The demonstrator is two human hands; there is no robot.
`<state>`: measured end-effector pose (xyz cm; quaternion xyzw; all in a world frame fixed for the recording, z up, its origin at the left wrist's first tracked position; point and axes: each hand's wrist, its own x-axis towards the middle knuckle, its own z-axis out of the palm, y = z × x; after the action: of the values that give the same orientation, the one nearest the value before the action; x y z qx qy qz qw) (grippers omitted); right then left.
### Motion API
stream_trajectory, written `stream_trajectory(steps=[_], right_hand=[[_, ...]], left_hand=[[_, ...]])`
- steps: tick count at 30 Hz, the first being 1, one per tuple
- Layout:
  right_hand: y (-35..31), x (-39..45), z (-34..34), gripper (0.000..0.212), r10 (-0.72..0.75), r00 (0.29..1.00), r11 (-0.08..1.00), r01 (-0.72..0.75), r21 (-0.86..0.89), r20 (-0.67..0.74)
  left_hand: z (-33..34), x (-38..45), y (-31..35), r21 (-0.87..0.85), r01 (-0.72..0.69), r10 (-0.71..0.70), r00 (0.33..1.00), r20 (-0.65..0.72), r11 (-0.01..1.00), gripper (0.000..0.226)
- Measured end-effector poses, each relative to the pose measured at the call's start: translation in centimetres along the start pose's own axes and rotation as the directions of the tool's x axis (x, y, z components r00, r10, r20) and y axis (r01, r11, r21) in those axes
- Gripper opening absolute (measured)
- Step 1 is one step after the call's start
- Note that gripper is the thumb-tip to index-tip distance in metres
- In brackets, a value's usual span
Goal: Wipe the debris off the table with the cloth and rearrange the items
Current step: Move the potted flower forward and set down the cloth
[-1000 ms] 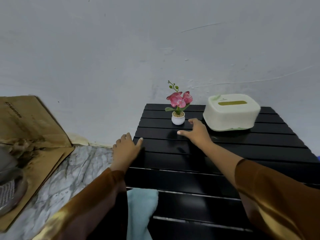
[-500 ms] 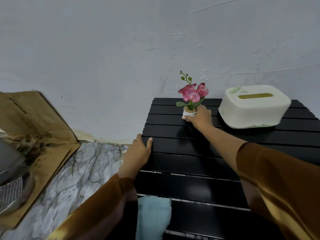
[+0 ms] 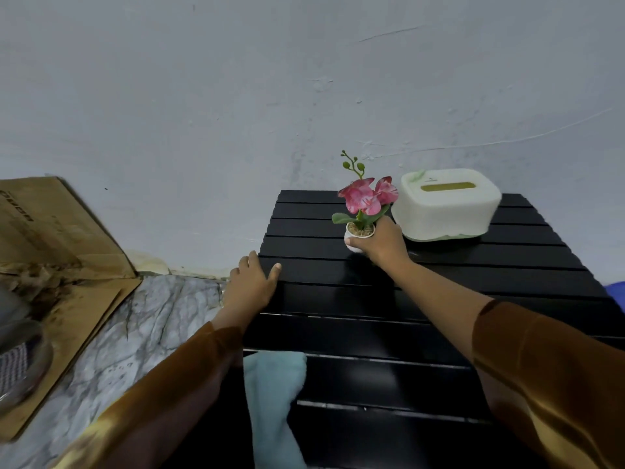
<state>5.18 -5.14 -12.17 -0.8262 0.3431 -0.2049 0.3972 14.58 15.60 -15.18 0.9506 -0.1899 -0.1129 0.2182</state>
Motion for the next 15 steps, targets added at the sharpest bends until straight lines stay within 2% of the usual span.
stream_trajectory(steps=[9, 15], right_hand=[[0.7, -8.3, -3.2, 0.038, 0.037, 0.999, 0.999, -0.037, 0.004, 0.019], [1.5, -12.4, -3.0, 0.048, 0.076, 0.997, 0.997, -0.076, -0.019, 0.029]], left_hand=[[-2.1, -7.1, 1.1, 0.111, -0.095, 0.092, 0.995, 0.035, 0.989, 0.067], [-1.0, -11.8, 0.6, 0.264, -0.128, 0.110, 0.991, 0.080, 0.956, 0.070]])
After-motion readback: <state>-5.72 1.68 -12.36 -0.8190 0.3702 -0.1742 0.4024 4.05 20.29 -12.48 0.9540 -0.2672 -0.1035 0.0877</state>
